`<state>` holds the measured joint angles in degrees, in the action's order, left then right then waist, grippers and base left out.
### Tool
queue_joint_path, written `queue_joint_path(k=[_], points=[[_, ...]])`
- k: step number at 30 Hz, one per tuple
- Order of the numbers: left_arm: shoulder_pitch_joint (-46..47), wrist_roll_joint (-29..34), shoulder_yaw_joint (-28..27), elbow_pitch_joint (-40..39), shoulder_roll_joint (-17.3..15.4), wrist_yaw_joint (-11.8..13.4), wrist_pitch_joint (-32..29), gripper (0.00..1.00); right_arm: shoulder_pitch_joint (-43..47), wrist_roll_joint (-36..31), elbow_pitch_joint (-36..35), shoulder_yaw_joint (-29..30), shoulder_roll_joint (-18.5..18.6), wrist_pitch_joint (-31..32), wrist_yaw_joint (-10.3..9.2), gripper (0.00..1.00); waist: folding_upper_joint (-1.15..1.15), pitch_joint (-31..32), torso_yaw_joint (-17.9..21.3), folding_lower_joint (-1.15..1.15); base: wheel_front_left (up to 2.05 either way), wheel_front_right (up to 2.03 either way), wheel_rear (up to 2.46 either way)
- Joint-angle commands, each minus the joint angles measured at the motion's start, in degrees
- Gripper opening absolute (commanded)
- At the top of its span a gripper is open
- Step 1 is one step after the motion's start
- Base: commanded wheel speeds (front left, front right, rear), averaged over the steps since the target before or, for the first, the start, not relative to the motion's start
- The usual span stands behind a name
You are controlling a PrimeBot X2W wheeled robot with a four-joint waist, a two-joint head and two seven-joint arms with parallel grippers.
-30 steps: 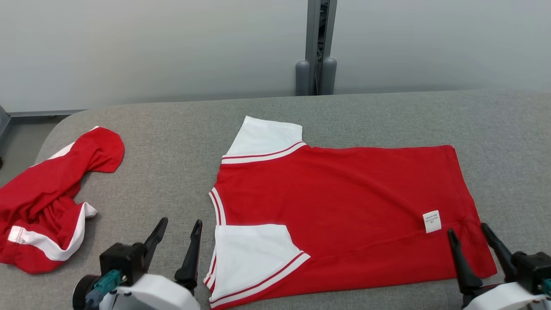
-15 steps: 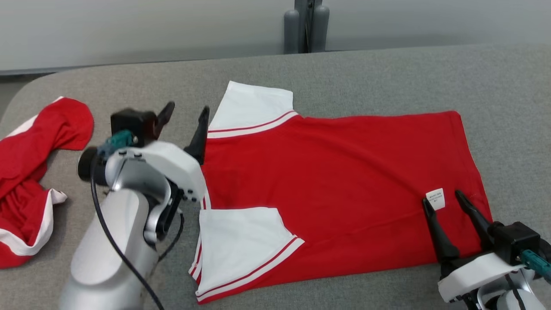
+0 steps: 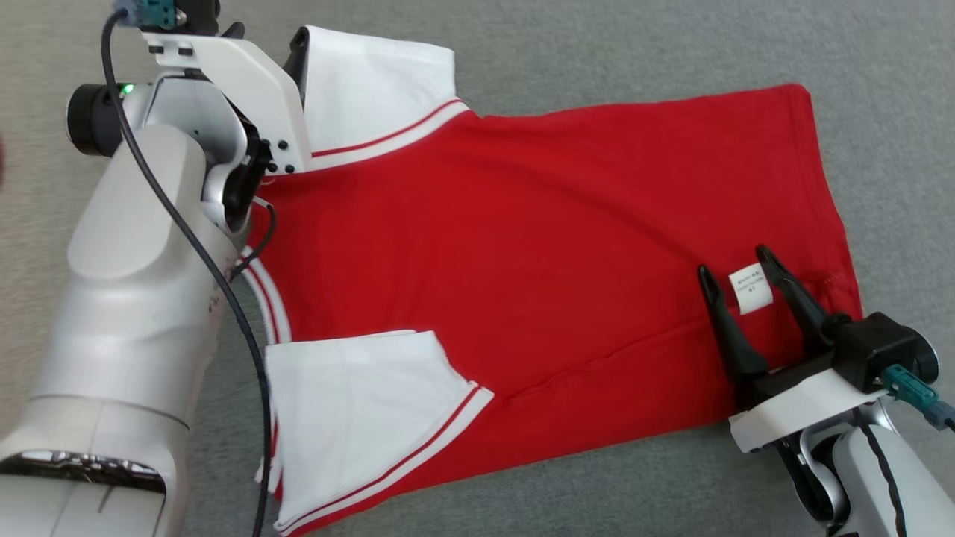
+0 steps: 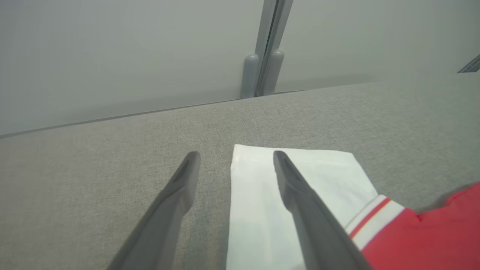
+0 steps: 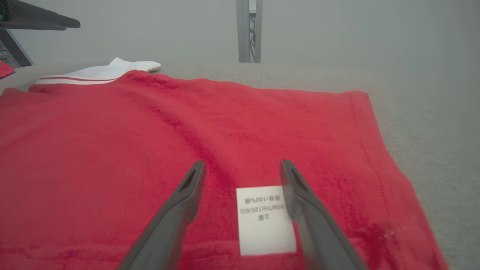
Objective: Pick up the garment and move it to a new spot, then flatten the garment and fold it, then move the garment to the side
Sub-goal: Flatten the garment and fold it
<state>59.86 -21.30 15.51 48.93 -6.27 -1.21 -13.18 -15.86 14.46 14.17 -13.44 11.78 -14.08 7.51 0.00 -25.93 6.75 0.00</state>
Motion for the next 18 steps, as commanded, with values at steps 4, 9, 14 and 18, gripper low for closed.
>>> queue_joint_path(k=[4,9,14,18], points=[[5.5,0.8,0.6,6.8,-1.0,0.3,-2.0,1.0,-2.1,0.8,0.1,-0.6,0.2,-0.9,-0.03,1.0,0.0,-4.1,4.4,0.0,0.0,0.0,0.0],[10.0,1.7,1.3,13.2,-2.6,0.7,-2.5,1.0,-2.9,1.0,-0.8,-0.9,0.2,-1.3,-0.03,1.0,0.0,-5.8,6.6,0.0,0.0,0.0,0.0],[12.2,1.9,1.9,17.9,-3.2,0.7,-2.7,1.0,-2.5,1.0,-2.2,-0.1,-0.1,-1.3,-0.04,1.0,0.0,-6.2,7.7,0.0,0.0,0.0,0.0],[13.1,1.7,2.2,20.0,-3.1,0.1,-1.3,0.98,-2.1,0.8,-2.9,0.0,-0.3,-1.3,-0.03,1.0,0.0,-6.2,8.3,0.0,0.0,0.0,0.0]])
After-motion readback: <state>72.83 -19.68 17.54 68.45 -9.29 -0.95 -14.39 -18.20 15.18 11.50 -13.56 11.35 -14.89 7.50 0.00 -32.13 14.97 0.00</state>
